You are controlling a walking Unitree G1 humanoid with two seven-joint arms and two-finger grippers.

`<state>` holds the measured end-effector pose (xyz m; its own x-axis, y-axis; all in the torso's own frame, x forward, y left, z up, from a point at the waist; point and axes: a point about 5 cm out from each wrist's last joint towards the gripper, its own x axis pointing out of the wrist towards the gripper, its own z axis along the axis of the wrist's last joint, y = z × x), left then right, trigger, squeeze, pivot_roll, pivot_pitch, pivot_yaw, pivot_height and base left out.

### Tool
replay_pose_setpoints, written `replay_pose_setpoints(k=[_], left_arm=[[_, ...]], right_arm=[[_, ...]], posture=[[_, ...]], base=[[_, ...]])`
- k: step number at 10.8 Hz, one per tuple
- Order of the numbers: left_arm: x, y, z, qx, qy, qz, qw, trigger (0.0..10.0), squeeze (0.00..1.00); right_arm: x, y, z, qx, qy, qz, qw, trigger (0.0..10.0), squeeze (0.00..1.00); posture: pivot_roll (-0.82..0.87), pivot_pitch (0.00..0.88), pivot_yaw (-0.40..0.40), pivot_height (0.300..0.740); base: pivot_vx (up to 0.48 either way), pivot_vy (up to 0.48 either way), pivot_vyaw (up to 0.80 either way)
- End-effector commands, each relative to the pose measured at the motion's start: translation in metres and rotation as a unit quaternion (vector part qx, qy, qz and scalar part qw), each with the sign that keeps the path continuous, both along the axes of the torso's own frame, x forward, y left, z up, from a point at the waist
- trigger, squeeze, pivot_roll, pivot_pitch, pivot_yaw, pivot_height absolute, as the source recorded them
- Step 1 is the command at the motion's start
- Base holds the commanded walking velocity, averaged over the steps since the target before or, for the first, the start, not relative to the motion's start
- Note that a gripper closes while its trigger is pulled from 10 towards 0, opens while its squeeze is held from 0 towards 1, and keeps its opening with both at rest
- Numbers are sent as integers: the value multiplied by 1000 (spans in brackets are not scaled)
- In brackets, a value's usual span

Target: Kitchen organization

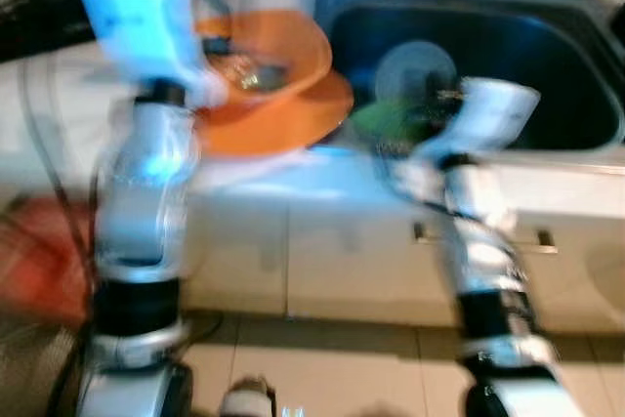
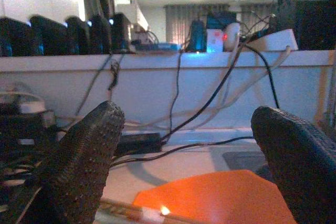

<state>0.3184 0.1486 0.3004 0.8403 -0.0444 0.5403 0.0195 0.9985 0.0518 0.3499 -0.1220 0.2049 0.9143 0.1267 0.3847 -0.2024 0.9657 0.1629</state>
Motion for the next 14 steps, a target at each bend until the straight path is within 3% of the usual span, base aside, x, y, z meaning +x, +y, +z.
replay_pose_setpoints(k=[1,5,7,11,12,14], left_arm=[[-3,-14,2,5,-7,-25,1000,10000,0],[-3,-13,0,-2,-7,-26,1000,10000,0],[-8,-10,-24,1,3,-17,1000,10000,0],[-12,-4,-29,29,-19,7,999,10000,0],[-8,-1,-32,18,-9,8,1000,10000,0],[6,26,-59,-81,52,22,995,10000,0]], right_arm=[[-1,-19,-5,-3,8,-30,999,10000,0],[-1,-19,-5,-3,8,-29,1000,10000,0],[-1,-19,-5,-2,6,-29,1000,10000,0],[-2,-20,-5,1,3,-29,1000,10000,0],[-2,-20,-5,2,4,-29,1000,10000,0],[-2,-18,-4,4,2,-27,1000,10000,0]], posture=[[139,199,-41,740],[142,196,-43,740],[138,195,-42,740],[141,188,-43,740],[143,184,-43,740],[139,183,-42,740]], base=[[0,0,0],[0,0,0],[0,0,0],[0,0,0],[0,0,0],[0,0,0]])
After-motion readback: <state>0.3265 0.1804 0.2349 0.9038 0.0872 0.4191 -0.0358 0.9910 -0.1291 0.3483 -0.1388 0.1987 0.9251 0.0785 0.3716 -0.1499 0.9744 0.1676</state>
